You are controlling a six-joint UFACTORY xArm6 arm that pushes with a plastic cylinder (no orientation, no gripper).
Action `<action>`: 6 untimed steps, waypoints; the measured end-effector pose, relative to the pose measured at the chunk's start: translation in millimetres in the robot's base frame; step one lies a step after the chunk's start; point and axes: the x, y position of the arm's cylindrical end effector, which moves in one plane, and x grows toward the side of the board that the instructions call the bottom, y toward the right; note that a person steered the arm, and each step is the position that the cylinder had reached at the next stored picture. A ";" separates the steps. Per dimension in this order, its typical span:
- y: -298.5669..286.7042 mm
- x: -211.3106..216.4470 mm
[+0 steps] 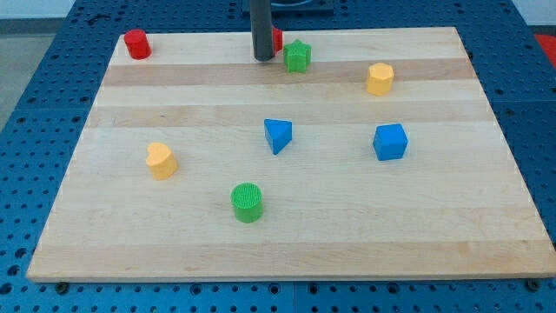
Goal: Move your arm towards the blue triangle
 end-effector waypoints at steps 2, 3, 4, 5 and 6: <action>-11.9 33.4; -34.6 74.3; -54.3 81.2; -57.2 112.3; -55.9 147.5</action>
